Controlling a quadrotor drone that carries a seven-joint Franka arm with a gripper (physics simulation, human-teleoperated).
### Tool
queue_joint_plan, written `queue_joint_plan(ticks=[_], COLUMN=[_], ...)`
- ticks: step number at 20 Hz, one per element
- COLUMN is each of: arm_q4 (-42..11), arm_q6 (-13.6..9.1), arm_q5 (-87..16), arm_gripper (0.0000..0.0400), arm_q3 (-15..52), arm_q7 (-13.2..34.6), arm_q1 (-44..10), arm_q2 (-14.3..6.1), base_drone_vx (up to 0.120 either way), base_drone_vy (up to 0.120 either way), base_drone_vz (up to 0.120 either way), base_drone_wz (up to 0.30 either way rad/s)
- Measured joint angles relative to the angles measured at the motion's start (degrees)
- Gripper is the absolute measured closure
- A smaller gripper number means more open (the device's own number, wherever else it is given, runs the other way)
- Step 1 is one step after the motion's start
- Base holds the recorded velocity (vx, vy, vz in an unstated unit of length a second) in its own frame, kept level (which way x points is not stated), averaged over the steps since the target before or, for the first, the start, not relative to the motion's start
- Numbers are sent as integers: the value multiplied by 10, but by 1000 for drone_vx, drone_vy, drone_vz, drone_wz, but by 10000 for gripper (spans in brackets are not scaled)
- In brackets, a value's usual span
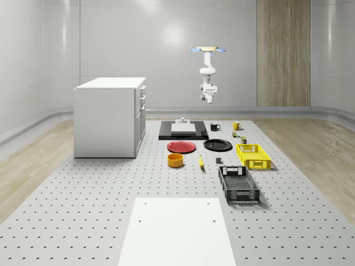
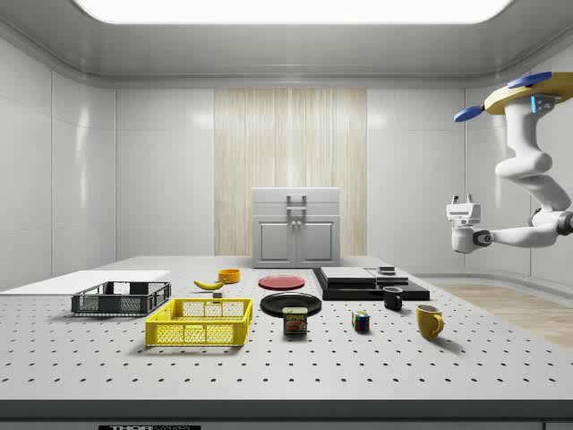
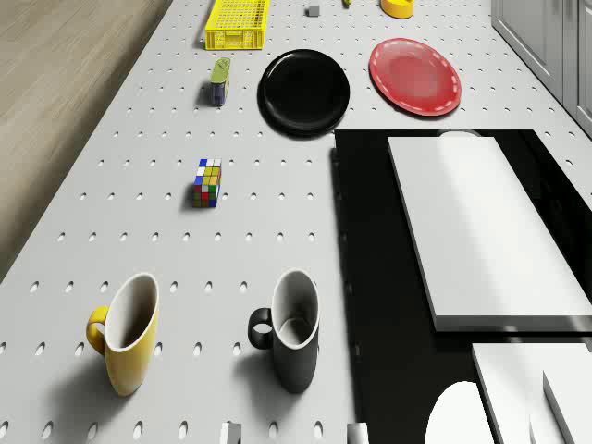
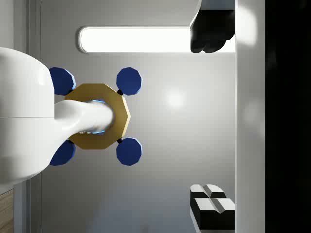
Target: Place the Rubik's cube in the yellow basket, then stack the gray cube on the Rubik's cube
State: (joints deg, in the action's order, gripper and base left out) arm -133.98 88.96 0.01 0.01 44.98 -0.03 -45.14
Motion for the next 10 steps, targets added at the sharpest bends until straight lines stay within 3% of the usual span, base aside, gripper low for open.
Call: queue_joint_plan(ticks=[1,10], arm_q4=[12,118], arm_q6=[-11,-83], arm_q5=[0,1], arm_gripper=[0,0], arm_q3=[0,1], arm_q7=[0,-1], arm_q1=[0,-2], arm_q2=[0,31], base_drone_vx=[0,120], base_drone_vy=[40,120], base_drone_vz=[0,0], base_drone_wz=[0,0])
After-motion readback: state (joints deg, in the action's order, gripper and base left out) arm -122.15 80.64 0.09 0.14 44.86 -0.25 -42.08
